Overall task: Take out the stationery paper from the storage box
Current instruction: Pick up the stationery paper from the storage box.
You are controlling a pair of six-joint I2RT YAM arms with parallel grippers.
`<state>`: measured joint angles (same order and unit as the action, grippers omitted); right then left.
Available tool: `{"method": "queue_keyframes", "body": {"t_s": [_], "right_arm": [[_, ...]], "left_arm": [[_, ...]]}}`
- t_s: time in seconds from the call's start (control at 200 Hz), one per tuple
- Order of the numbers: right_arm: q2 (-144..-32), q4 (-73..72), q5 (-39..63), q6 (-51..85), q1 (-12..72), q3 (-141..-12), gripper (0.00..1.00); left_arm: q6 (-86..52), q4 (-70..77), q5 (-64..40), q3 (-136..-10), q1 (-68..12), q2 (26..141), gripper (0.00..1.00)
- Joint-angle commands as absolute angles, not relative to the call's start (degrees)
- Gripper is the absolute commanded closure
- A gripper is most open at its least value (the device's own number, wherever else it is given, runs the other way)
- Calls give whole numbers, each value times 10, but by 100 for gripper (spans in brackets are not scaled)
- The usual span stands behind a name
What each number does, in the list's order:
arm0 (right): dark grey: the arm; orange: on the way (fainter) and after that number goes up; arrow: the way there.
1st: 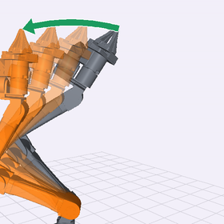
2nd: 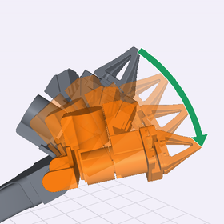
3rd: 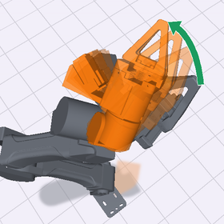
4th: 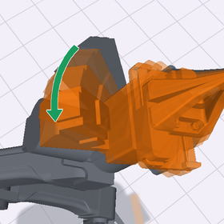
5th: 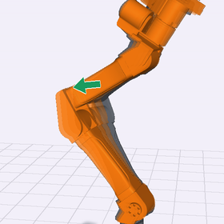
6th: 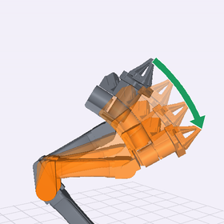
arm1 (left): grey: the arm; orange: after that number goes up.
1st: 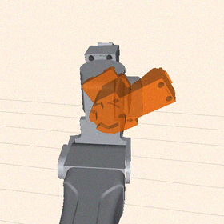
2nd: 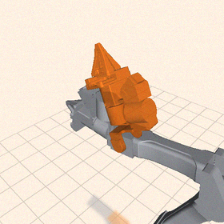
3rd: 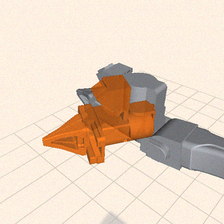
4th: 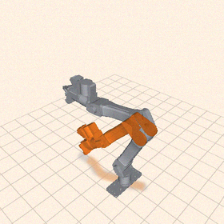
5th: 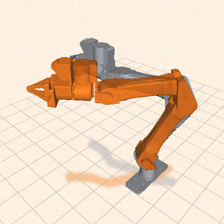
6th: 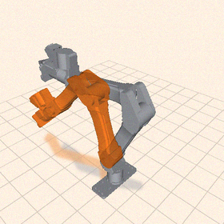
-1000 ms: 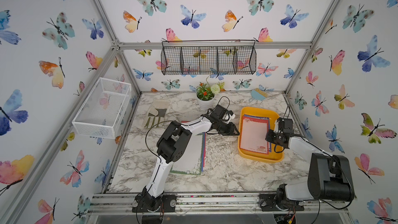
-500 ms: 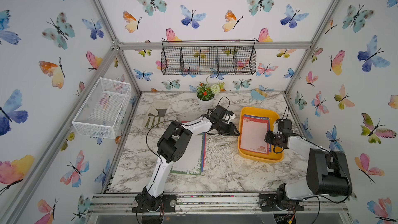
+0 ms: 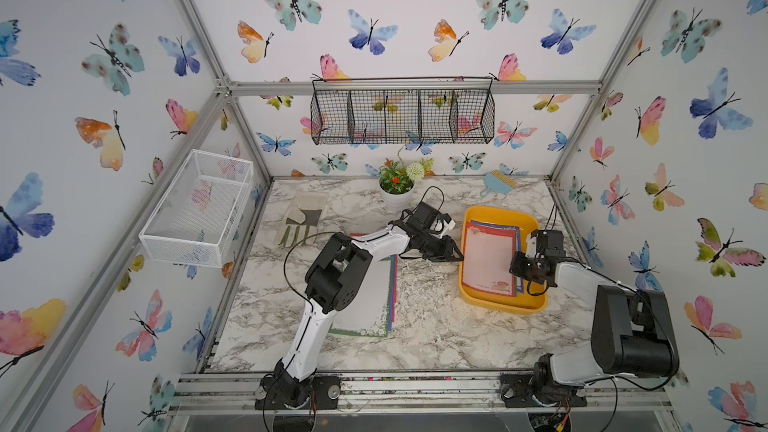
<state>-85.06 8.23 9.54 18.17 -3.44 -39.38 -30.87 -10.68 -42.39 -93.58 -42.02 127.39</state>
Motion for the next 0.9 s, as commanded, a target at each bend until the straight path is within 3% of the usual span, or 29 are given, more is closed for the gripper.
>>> {"method": "queue_keyframes", "body": {"t_s": [0.0, 0.42, 0.896], "right_arm": [[-847, 77, 117, 185, -37, -393, 90], [-831, 57, 181, 194, -37, -393, 91], [-802, 5, 266, 229, -45, -364, 89]], "left_arm": [[-310, -111, -437, -950, -423, 1295, 65], [-313, -111, -442, -955, -424, 1306, 65], [-315, -111, -443, -953, -426, 1308, 73]]}}
